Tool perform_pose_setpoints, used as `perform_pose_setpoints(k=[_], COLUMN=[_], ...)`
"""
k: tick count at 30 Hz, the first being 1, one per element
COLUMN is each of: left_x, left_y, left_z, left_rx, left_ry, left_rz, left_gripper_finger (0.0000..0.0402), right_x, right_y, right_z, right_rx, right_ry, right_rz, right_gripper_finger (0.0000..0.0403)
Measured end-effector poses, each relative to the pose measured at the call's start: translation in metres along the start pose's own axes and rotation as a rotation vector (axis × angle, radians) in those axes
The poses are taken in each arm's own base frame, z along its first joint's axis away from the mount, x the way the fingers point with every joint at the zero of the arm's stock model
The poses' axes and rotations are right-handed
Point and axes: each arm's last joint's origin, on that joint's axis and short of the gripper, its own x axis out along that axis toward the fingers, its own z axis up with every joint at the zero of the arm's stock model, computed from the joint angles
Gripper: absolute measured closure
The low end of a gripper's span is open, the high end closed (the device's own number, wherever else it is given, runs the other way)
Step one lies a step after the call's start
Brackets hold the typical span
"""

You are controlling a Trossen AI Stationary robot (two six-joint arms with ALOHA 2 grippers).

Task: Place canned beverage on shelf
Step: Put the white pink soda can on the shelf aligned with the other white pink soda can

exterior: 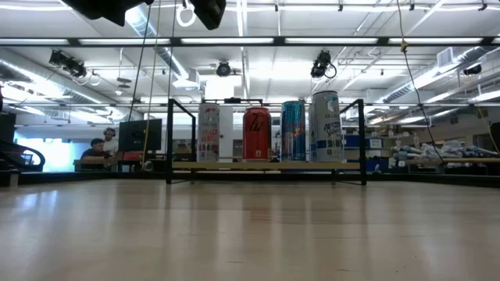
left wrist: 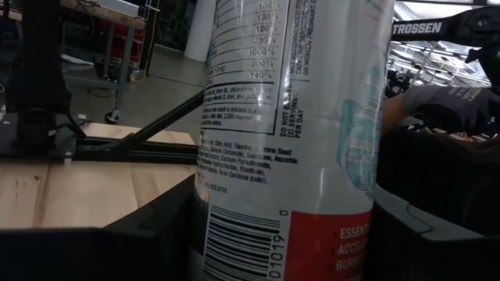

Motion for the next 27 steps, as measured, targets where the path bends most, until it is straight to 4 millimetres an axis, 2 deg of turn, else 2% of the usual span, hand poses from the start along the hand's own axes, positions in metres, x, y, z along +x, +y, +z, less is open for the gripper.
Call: perform_pose_setpoints(k=[3,8,17,27], left_x=[0.0,0.0,-0.0002,0.0001], left_y=[0.0001,0.0002,0.0015,0.0014], left_z=[-0.0003,-0.0005,-0.0014,-0.0005], left_rx=[0.002,0.001,0.036,0.118], left_ry=[0.003,0.005,0.006,0.0], left_rz=[0.0,0.002,0.049,0.069], left_gripper_finger=[0.014,0.0138,0.0104,0.0101], right_x=[0.0009,0.0007,0.0007,0.0016], right_y=[0.0001,0.0002,0.0007,0.001], right_z=[-0.0003,-0.0003,-0.0017,-0.0037], right_rx=[-0.004,-0.004,0.0,0.012], right_ry=[-0.001,-0.001,0.025,0.051], right_rz=[0.0,0.001,-0.017,-0.025], right_gripper_finger=[0.0141,0.0141,0.0141,0.014])
